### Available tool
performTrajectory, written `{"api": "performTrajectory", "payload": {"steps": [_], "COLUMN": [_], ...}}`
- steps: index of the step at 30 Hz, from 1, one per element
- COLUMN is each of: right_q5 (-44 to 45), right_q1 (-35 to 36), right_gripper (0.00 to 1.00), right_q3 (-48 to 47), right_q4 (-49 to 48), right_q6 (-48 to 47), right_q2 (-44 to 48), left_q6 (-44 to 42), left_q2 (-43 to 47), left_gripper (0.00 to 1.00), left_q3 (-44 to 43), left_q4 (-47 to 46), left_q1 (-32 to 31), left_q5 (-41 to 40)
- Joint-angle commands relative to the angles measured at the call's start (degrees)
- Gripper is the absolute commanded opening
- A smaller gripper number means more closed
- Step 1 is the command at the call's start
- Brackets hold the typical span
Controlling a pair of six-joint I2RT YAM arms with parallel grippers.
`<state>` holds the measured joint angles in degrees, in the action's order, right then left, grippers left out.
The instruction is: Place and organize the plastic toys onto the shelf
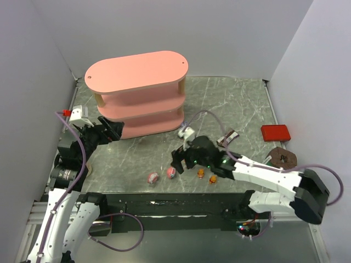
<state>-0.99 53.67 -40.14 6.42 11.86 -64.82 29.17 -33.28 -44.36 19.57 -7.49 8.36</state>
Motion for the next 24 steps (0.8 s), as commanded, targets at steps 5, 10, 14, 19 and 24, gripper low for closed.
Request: {"api": "performTrajectory", "payload": {"steps": [5,10,14,19,24], "right_q5": [6.63,2.84,5.39,6.35,6.88], "right_q1": [12.07,14.18,16.02,17.17,17.52], "right_gripper": [0.90,0.95,1.00,1.00,1.00], "right_q3": [0.24,-2.74,-4.07,-5.91,-7.76], "right_q4": [-13.70,-14.32,-15.03,-15.99,-16.61], "right_q6": [-3.42,-4.73,-4.74,-4.56,-4.12], "right_q2": [-6.19,-12.08,-15.77,-19.73,-23.68], "left_q6": [-0.52,-0.34,-0.25,-0.34,-0.34], "left_q2": [-0.56,-0.47,-0.47,-0.12,0.05], "left_gripper": [0.96,0.97,0.96,0.96,0.96], "left_q3": [-0.29,-0.20,-0.11,-0.11,-0.11], "left_q4": [-2.79,-2.70,-2.61,-2.61,-2.52], "left_q1": [0.02,0.02,0.02,0.02,0.02], "left_q5": [1.66,1.31,1.13,0.96,0.61]}}
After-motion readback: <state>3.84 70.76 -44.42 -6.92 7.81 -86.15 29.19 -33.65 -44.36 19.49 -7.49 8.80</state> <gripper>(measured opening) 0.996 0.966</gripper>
